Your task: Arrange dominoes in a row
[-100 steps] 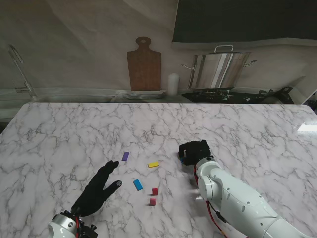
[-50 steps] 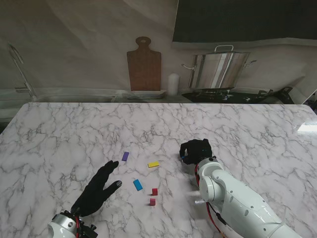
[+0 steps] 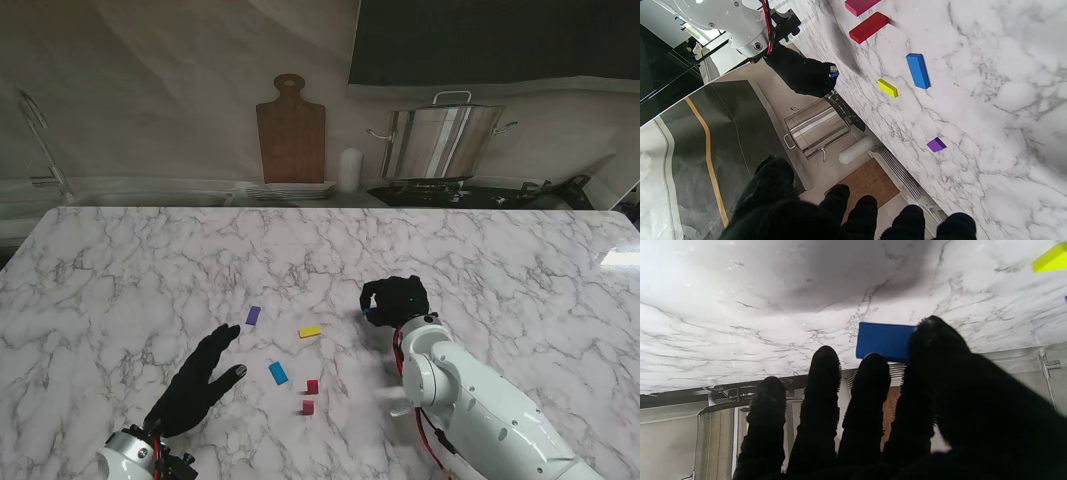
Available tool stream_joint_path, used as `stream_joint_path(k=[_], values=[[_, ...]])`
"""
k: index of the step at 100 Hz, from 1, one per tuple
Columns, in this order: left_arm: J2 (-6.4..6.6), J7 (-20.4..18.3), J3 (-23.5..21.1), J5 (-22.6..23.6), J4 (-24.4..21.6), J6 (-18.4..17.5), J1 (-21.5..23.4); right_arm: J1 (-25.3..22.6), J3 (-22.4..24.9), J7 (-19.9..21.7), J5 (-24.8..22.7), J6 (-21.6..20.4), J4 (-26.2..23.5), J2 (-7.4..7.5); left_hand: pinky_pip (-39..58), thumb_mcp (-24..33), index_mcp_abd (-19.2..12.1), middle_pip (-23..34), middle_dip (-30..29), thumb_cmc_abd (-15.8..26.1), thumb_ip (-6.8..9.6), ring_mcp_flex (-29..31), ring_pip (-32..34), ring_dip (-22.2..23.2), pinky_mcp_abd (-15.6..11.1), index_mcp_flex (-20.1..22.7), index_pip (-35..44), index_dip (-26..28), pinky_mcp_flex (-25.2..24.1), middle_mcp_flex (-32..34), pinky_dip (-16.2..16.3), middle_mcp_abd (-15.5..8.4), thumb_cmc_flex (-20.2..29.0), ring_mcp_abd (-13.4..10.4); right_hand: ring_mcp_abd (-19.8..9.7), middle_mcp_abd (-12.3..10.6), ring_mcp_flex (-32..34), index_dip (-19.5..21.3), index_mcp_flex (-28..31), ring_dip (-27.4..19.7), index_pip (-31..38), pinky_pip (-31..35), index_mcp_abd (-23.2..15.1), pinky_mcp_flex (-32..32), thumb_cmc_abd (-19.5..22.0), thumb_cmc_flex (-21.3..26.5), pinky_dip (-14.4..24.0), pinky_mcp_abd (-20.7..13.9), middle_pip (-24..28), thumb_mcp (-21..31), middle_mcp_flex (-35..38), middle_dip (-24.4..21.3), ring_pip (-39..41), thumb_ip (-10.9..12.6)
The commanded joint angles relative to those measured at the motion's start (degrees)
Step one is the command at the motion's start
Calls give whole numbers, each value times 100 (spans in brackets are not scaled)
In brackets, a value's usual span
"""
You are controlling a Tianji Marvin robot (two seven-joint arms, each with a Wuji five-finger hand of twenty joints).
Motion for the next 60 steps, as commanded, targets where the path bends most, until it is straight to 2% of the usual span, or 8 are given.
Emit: stream_joint_path(k=[1,12,27,51,57,60], values=[[-4,-69,20,12,15,-26,22,-66,37,-4,40,-10,-98,-9,1,-28,19,-40,-65,-33,168,-68,-14,33,-154,-154,-84,-66,1,-84,68,-55,129,-135,-46,-150,226,473,65,-147,497,44,-559,88,478,59,-19,96,-573,56,325,-279,-238,112],[-3,-70,25,12,16,-26,23,-166,134,38,121,-37,-240,-11,1,-27,18,-40,-65,-36,169,-70,-15,33,-154,-154,-84,-66,1,-85,68,-52,131,-126,-43,42,459,653,-19,-264,516,5,-461,202,555,103,-69,153,-1397,102,885,-941,-548,149],[-1,-77,32,10,16,-23,22,-313,265,128,282,-55,-458,-19,1,-25,37,-39,-64,-36,170,-67,-13,33,-160,-153,-82,-63,2,-84,67,-57,136,-136,-107,275,856,783,-159,-399,683,5,-56,383,614,148,-131,188,-2059,259,1426,-1832,-906,189],[-4,-64,28,16,12,-37,29,-554,433,350,813,45,-822,-68,3,-26,42,-37,-61,-33,169,-68,-14,34,-158,-154,-82,-60,1,-82,70,-65,134,-138,-65,473,1266,894,-357,-606,925,45,419,627,793,199,-255,210,-2281,447,1645,-2607,-1494,232],[-3,-66,28,14,11,-39,31,-616,462,367,925,55,-892,-82,3,-27,39,-37,-59,-38,169,-68,-13,34,-157,-154,-82,-60,2,-83,71,-56,135,-135,-27,482,1244,932,-430,-615,964,53,474,586,859,209,-260,207,-2275,436,1604,-2661,-1557,244],[-3,-67,29,15,11,-40,32,-645,475,361,991,44,-916,-93,3,-25,43,-37,-59,-34,170,-68,-14,34,-156,-154,-82,-60,1,-83,71,-59,137,-136,31,458,1133,964,-486,-535,992,85,488,478,896,216,-236,219,-2121,409,1440,-2526,-1469,279]])
